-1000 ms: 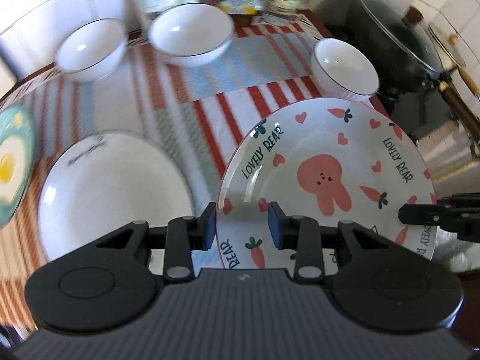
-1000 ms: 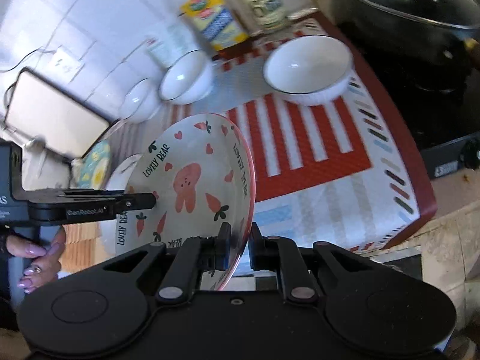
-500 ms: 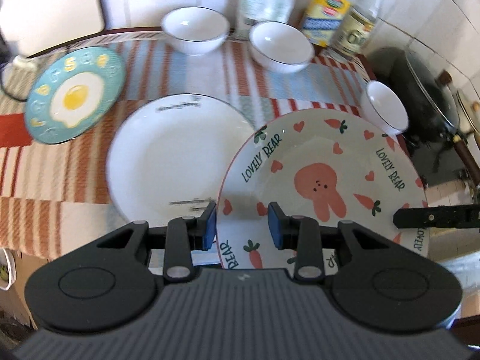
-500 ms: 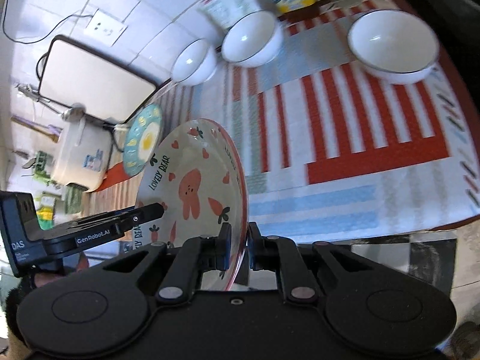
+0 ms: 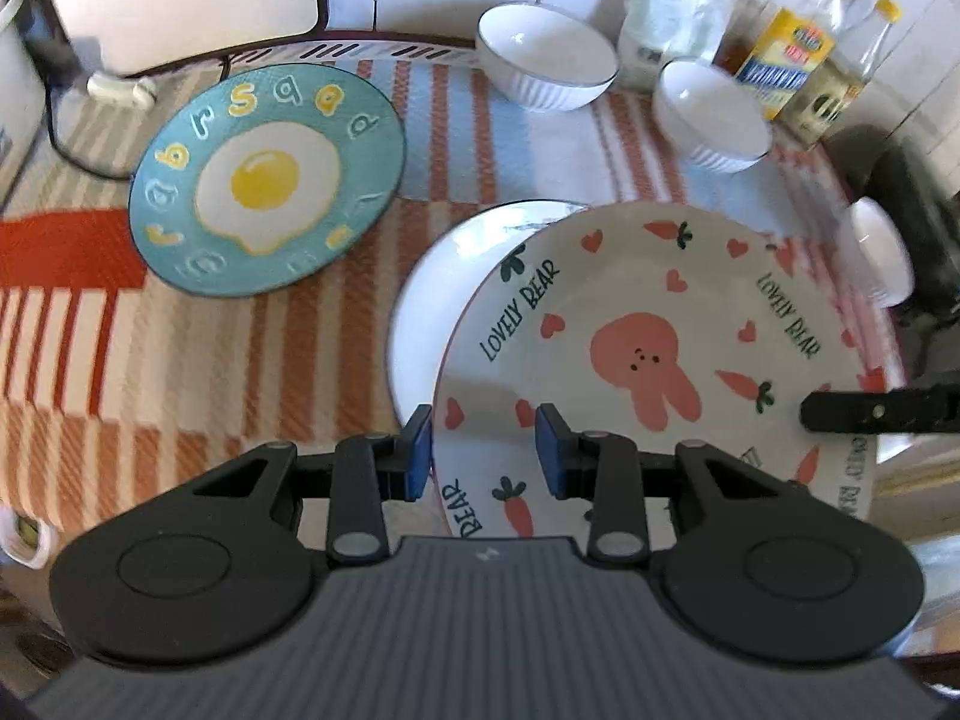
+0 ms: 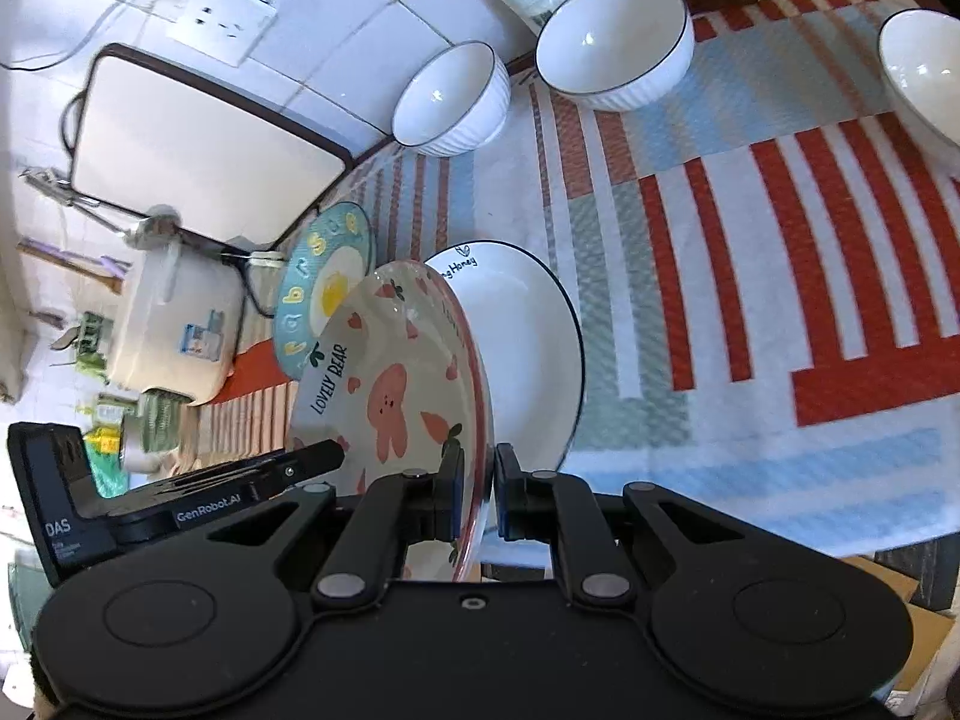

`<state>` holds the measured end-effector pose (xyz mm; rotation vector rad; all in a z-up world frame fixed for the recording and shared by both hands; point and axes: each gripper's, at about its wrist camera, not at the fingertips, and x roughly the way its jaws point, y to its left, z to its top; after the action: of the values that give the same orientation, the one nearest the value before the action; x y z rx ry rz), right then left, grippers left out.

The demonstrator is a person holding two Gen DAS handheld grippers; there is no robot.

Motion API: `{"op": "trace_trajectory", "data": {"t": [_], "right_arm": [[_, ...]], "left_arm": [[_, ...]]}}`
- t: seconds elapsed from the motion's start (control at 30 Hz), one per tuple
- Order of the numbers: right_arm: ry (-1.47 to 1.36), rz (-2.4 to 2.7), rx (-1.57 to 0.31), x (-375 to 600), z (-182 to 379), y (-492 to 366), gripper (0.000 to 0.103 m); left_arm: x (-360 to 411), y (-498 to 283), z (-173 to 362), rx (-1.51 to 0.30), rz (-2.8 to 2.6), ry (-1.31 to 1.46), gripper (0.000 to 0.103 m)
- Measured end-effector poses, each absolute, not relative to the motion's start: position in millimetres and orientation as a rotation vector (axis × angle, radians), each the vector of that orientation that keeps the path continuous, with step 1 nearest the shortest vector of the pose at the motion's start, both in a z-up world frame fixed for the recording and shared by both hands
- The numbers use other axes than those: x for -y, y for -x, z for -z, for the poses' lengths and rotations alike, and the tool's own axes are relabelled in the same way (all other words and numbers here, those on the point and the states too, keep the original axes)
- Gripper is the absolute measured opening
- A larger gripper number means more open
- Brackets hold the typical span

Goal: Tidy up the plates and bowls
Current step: 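Lift the pink-bunny plate with the right tool and carry it over the white plate, then lower the pink-bunny plate onto the white plate and open the right tool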

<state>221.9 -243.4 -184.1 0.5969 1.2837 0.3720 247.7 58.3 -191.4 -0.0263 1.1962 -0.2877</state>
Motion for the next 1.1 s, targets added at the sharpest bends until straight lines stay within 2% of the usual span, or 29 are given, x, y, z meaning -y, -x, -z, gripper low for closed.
{"op": "trace_trajectory", "data": {"t": [0.6, 0.97, 1.1], "right_arm": [[-0.555, -0.207, -1.335, 205.6, 228.4, -230.1, 0.015], [-0.384, -0.148, -1.311, 182.4, 226.8, -232.1, 0.021], [-0.28, -0.143, -1.282, 171.5, 226.7, -233.5, 0.028]], "left_arm": [[-54.5, -298.7, 228.9, -1.28, 0.34, -0.141, 0.034], [-35.6, -300.9, 240.8, -1.301, 0.325, -0.272, 0.033], [-35.7, -301.0, 240.1, -1.306, 0.323, -0.275, 0.032]]}}
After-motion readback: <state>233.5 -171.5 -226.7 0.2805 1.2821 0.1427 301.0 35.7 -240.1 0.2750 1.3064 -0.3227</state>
